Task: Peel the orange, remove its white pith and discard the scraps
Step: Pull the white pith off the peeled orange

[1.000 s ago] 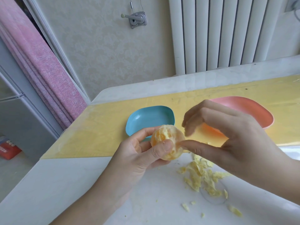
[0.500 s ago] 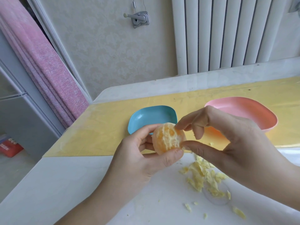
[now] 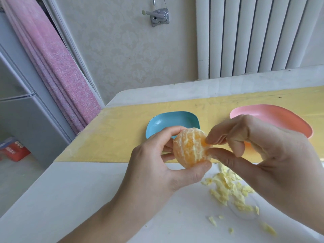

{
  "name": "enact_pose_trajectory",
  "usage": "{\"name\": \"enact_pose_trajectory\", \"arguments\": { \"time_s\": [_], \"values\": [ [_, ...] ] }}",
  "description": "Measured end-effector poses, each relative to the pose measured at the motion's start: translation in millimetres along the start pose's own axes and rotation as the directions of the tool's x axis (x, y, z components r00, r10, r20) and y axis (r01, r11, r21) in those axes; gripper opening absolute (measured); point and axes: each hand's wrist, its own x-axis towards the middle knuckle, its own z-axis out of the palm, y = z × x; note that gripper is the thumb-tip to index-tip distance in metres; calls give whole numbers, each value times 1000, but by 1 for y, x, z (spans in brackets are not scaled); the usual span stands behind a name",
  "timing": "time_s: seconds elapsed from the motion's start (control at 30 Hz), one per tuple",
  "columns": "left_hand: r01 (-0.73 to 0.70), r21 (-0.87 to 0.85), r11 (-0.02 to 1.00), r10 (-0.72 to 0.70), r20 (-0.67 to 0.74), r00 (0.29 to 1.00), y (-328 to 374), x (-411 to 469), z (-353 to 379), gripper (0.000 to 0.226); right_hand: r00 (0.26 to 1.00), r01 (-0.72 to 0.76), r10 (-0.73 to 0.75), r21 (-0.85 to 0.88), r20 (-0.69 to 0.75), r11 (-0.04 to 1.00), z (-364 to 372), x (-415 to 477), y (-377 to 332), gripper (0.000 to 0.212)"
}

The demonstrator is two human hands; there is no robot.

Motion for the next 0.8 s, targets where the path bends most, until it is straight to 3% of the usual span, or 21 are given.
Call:
{"name": "enact_pose_trajectory", "arguments": {
  "time_s": [0.47, 0.7, 0.8],
  "values": [
    [32, -89, 996, -31, 10, 999, -1, 0, 2, 51, 1000, 7, -7, -15, 2, 1000, 0, -2, 2, 30],
    [78, -240, 968, -70, 41, 997, -6, 5, 0, 47, 990, -137, 127, 185, 63, 973, -2, -4, 8, 16],
    [100, -297, 950, -93, 37, 995, -12, 8, -1, 51, 987, -159, 158, 59, 22, 986, -6, 0, 14, 21]
  ]
}}
